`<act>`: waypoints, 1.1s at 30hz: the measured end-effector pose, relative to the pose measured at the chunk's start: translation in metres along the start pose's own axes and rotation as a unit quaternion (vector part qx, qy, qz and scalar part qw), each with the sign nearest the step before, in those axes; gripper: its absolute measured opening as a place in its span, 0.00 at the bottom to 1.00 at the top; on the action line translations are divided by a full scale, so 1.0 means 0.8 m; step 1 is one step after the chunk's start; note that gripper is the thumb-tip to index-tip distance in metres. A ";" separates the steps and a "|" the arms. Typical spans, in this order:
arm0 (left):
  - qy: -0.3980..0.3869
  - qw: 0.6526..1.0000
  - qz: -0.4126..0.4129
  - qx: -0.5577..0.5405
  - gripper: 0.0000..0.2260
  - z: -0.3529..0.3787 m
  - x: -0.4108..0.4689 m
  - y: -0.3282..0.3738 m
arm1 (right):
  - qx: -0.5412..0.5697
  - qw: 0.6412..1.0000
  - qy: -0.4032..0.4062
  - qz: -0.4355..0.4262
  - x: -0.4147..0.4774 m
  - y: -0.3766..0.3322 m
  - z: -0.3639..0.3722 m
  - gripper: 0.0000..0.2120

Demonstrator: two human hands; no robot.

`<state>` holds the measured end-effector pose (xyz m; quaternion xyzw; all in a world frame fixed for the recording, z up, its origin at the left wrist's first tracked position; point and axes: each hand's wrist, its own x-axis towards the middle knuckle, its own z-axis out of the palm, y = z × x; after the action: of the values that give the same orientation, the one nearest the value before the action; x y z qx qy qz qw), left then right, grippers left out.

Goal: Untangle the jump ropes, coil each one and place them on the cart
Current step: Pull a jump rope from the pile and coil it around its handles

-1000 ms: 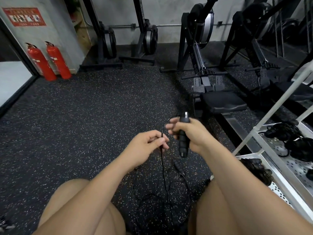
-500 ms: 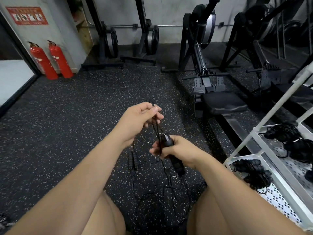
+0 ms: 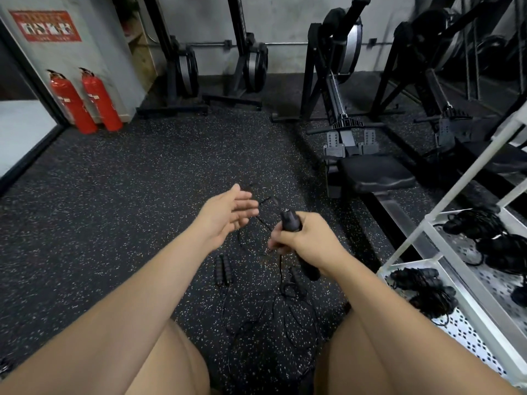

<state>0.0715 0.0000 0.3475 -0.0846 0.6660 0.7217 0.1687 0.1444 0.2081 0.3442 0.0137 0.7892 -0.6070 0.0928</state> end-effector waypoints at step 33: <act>-0.064 0.973 0.144 0.170 0.08 0.022 -0.055 -0.001 | 0.145 0.988 0.021 0.048 0.020 -0.003 -0.011 0.14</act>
<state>0.1144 0.0120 0.3637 0.0886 0.7719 0.6185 0.1175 0.1269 0.2145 0.3463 0.0777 0.6933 -0.7091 0.1017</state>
